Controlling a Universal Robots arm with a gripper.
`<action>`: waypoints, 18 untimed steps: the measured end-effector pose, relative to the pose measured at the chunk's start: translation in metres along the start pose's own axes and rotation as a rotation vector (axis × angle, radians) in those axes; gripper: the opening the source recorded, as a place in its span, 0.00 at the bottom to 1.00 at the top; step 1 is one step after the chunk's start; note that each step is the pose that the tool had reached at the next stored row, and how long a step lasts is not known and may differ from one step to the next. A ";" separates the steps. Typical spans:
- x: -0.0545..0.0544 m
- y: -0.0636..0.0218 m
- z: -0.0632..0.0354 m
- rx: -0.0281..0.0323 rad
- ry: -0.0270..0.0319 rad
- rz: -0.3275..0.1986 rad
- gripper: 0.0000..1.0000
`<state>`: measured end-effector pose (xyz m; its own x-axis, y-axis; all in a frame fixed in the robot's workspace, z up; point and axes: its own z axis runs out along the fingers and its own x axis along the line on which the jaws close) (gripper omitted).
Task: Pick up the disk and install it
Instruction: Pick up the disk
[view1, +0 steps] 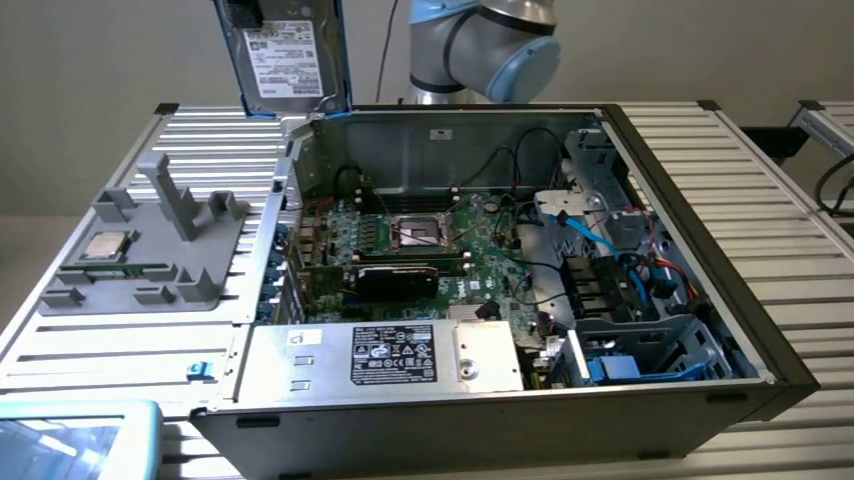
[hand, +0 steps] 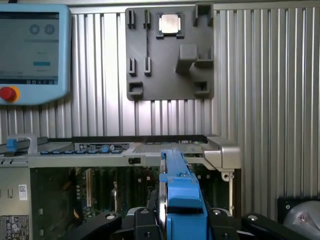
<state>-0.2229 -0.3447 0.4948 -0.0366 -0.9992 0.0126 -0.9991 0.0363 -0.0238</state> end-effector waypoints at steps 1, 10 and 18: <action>0.003 -0.0024 -0.0001 -0.0001 0.0001 0.000 0.37; 0.023 -0.0313 -0.0016 -0.0098 0.0005 0.000 0.37; 0.041 -0.0580 -0.0019 -0.0168 0.0006 0.000 0.37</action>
<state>-0.1664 -0.3876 0.4986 -0.0364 -0.9993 0.0132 -0.9993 0.0363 -0.0070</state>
